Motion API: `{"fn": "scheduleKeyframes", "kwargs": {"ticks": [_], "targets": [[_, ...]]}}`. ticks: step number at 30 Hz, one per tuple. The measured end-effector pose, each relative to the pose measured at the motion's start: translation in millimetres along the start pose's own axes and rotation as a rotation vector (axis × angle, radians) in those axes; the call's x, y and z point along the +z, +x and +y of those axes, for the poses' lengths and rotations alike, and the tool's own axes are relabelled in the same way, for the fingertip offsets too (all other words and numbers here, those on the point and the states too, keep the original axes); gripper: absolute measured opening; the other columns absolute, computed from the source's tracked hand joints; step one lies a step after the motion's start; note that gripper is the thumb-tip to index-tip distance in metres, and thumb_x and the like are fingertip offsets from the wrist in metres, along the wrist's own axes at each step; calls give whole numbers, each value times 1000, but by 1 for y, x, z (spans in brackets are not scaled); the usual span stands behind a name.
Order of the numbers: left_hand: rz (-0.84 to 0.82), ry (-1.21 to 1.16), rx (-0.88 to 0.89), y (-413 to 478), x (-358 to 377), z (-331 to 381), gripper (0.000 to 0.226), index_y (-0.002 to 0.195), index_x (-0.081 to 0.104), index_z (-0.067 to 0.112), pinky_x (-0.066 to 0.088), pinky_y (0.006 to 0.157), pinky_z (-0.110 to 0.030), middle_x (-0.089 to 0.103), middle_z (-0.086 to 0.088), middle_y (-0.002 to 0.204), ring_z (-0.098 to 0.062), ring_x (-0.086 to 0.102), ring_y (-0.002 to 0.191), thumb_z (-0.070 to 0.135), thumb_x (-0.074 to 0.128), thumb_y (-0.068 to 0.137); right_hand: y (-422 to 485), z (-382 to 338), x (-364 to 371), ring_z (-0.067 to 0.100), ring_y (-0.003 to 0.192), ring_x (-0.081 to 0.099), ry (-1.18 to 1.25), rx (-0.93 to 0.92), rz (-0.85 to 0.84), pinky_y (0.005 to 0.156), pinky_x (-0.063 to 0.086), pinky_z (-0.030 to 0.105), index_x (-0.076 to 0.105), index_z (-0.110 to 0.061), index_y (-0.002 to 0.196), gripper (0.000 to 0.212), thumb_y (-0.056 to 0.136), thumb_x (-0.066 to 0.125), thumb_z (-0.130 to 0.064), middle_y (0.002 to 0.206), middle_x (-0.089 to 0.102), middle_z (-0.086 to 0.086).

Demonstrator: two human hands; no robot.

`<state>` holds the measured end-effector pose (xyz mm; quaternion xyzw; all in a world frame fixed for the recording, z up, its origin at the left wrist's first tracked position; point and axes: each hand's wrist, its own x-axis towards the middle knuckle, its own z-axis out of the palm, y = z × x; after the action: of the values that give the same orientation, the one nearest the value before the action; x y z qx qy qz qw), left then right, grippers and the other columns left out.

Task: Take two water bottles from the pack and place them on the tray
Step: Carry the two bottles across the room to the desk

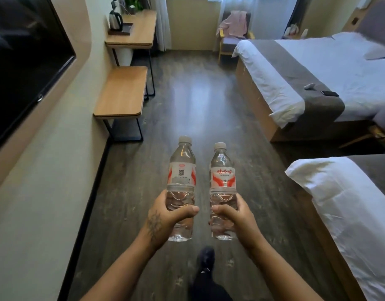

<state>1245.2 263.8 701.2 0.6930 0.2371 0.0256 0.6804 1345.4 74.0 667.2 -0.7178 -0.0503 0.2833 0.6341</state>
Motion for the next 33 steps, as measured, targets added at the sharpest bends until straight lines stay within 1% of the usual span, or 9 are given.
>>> {"fn": "scheduleKeyframes", "kwargs": {"ticks": [5,10,13,16,20,24,27,30,33], "targets": [[42,-14,-14,151,-8,31,83,128,69,18,68,78,-26,86,-5,112,-19,84,100,51,88,54,152,-41,-11,24,110,80,7,-19,1,97,66,50,64,-29,127,75,59,82,-55,121,81,2],[79,-5,-59,301,-20,82,89,133,69,16,67,98,-47,85,-8,118,-26,82,108,50,90,54,307,-103,-23,20,105,82,26,12,-41,91,68,41,65,-28,127,74,59,83,-53,119,82,2],[116,12,-40,383,-31,117,88,130,71,19,66,90,-37,85,-5,116,-21,83,105,53,89,51,395,-143,-27,21,103,82,0,5,-46,78,68,31,67,-26,122,72,57,83,-51,118,82,5],[117,-14,-48,458,-44,146,89,131,69,21,64,82,-27,85,-4,116,-17,83,102,54,89,50,473,-178,-25,28,107,80,-7,7,-42,94,66,49,69,-23,122,71,57,84,-48,116,82,8],[132,-52,-50,568,-68,169,89,132,70,19,66,86,-33,85,-6,116,-21,83,105,51,90,51,584,-210,-16,33,110,79,-9,10,-35,100,62,58,69,-20,125,70,61,84,-46,117,82,10],[117,-51,-55,692,-102,186,84,130,71,21,65,99,-49,84,-6,117,-25,81,109,52,91,54,703,-241,1,40,108,78,0,17,30,100,62,61,69,-16,119,70,57,84,-44,113,82,14],[95,-31,-48,786,-129,210,82,127,72,25,64,94,-41,84,-4,116,-21,81,107,57,88,54,789,-273,17,53,112,73,32,55,68,101,58,69,67,-11,122,74,57,84,-41,116,78,24],[58,-18,-49,866,-154,243,80,123,72,27,60,82,-27,85,-1,110,-12,82,96,59,87,52,865,-310,31,50,112,75,55,58,70,103,58,67,66,-13,126,76,58,84,-41,118,78,23],[26,-2,-46,943,-177,275,79,122,73,22,62,83,-28,85,-5,110,-16,83,97,55,88,52,934,-345,40,39,110,78,31,37,64,101,61,58,67,-16,125,75,58,83,-45,116,81,14]]}}
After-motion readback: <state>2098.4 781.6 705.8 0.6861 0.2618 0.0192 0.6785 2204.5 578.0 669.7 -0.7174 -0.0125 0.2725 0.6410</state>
